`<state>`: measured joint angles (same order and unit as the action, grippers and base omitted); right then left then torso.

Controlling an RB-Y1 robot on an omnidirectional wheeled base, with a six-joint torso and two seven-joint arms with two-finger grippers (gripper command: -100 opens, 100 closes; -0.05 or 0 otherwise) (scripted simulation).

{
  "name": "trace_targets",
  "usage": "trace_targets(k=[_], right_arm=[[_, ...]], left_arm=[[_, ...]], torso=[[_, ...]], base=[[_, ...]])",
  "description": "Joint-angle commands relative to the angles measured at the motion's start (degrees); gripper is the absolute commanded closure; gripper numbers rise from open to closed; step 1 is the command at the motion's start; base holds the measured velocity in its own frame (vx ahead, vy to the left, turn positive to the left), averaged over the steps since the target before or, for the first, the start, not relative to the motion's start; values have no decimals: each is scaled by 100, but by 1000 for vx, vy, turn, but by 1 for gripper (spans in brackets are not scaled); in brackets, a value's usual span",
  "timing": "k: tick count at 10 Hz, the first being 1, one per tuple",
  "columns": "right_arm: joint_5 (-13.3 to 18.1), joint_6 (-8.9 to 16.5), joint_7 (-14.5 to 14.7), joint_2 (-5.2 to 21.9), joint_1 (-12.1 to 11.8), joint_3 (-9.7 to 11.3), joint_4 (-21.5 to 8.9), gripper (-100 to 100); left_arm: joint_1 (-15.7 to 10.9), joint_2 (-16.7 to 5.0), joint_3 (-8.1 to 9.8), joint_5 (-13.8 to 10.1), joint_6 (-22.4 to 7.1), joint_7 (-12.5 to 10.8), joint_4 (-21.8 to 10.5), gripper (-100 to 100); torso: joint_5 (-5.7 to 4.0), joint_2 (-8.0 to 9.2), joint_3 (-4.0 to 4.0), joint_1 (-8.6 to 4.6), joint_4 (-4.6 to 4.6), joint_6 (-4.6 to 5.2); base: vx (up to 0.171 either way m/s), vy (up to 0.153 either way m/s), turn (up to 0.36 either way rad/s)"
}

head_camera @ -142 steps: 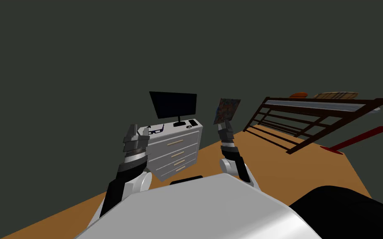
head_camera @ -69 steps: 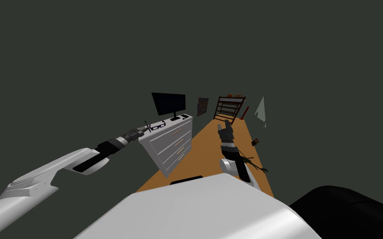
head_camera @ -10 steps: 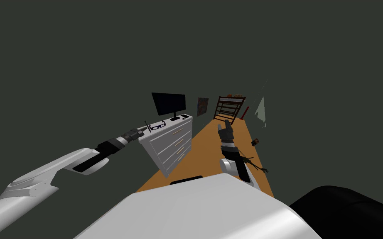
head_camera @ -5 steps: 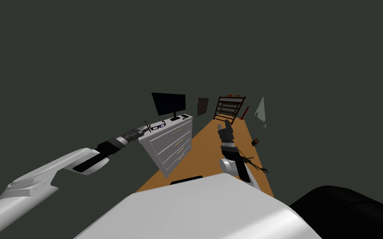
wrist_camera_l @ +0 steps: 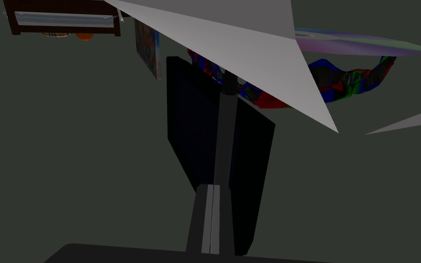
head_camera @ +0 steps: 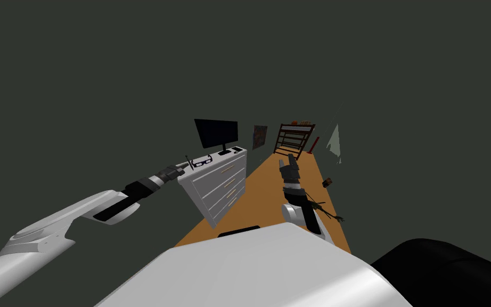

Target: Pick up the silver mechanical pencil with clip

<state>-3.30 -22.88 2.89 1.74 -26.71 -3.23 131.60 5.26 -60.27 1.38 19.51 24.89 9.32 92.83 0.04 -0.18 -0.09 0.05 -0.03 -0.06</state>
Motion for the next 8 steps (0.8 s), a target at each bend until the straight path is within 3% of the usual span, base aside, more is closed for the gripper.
trace_targets(k=[1, 2, 3, 4, 8], right_arm=[[0, 0, 0, 0, 0, 0, 0, 0], [0, 0, 0, 0, 0, 0, 0, 0], [0, 0, 0, 0, 0, 0, 0, 0], [0, 0, 0, 0, 0, 0, 0, 0], [0, 0, 0, 0, 0, 0, 0, 0]], left_arm=[[0, 0, 0, 0, 0, 0, 0, -100], [0, 0, 0, 0, 0, 0, 0, 0], [0, 0, 0, 0, 0, 0, 0, -100], [0, 0, 0, 0, 0, 0, 0, 100], [0, 0, 0, 0, 0, 0, 0, 100]], torso=[[0, 0, 0, 0, 0, 0], [0, 0, 0, 0, 0, 0], [0, 0, 0, 0, 0, 0], [0, 0, 0, 0, 0, 0], [0, 0, 0, 0, 0, 0]], base=[[0, 0, 0], [0, 0, 0], [0, 0, 0], [0, 0, 0], [0, 0, 0]])
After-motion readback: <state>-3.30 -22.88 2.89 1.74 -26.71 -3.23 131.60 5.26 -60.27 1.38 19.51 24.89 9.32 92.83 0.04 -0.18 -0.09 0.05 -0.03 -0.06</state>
